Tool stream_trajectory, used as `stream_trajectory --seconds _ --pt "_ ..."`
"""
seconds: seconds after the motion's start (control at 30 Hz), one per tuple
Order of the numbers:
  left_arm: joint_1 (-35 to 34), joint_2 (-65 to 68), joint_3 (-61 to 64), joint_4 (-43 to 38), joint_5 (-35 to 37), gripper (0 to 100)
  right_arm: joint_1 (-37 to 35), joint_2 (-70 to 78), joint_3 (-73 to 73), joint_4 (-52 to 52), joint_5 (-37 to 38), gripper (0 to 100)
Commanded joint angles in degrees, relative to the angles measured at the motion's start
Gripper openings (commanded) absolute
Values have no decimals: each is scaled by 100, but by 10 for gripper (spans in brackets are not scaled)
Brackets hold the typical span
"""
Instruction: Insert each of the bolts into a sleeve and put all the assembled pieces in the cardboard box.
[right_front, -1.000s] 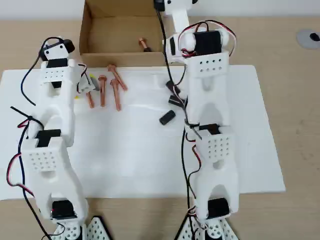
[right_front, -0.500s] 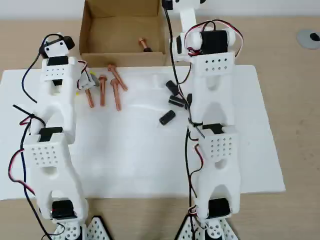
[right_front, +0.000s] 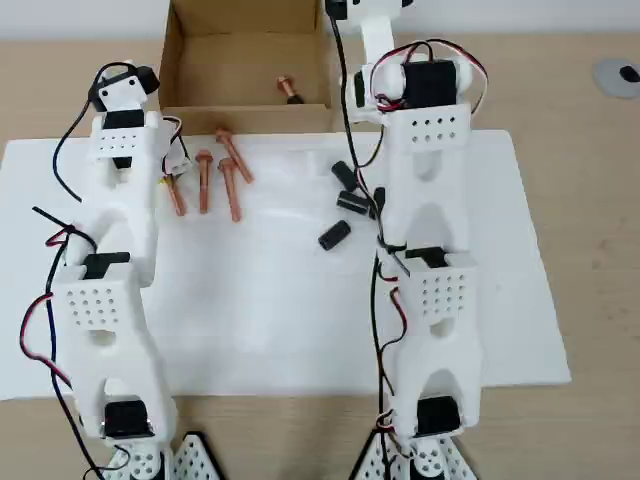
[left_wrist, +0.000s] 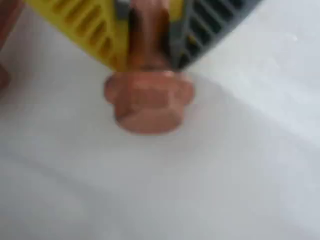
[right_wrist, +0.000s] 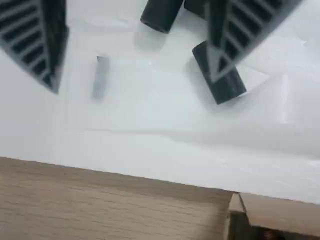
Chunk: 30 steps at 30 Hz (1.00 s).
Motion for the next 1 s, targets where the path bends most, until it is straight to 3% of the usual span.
stream_trajectory --seconds 0.0,0.5,0.63,0.8,0.97 --pt "-114 -207 -273 378 -35 10 119 -418 -4 79 44 231" --pt "-132 -1631 -1635 2593 -62 11 110 -418 -4 79 44 231" --pt "-202 -2273 -1626 3138 -527 12 -48 -523 338 97 185 231" --pt "-589 -3626 -1345 3218 -835 12 -470 -1771 2466 97 281 231" --pt "-457 -5174 211 3121 -1125 12 -725 -3178 4989 70 246 231"
